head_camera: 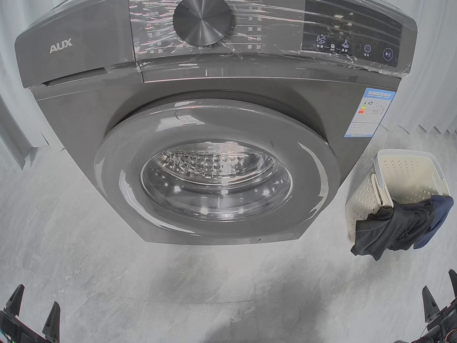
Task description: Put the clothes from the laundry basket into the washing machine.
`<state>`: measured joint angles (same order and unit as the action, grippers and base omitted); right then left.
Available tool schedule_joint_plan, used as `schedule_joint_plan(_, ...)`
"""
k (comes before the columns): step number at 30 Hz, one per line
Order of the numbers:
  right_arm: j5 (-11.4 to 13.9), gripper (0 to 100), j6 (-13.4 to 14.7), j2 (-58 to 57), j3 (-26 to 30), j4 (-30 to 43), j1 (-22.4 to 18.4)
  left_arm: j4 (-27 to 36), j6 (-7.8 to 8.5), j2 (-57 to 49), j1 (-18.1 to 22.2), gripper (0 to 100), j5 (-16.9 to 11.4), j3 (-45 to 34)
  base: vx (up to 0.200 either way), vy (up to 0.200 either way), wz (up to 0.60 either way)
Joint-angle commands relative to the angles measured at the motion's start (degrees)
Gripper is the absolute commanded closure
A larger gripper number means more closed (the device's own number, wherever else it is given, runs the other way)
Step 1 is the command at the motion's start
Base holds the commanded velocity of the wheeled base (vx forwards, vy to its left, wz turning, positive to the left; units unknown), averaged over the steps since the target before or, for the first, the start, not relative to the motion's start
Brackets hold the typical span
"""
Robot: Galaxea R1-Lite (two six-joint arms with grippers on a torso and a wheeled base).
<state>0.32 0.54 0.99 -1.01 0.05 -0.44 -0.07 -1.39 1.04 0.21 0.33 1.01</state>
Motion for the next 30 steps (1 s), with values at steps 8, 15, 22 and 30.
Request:
schedule_joint_plan(8,0.0,0,0.0,-0.3,1.0,0.0,0.0,0.0,-0.02,-0.8,0.1,0,0.0,-1.0,0.200,0.000,0.00)
schedule_joint_plan(15,0.0,0,0.1,-0.3,1.0,0.0,0.1,0.0,0.07,-0.8,0.1,0,0.0,-1.0,0.000,0.000,0.00)
schedule_joint_plan(22,0.0,0,0.0,-0.3,1.0,0.0,-0.1,0.0,0.25,-0.8,0.1,0,0.0,-1.0,0.000,0.000,0.00)
schedule_joint_plan(30,0.0,0,0.3,-0.3,1.0,0.0,-0.1,0.0,0.16,-0.8,0.1,0,0.0,-1.0,0.000,0.000,0.00)
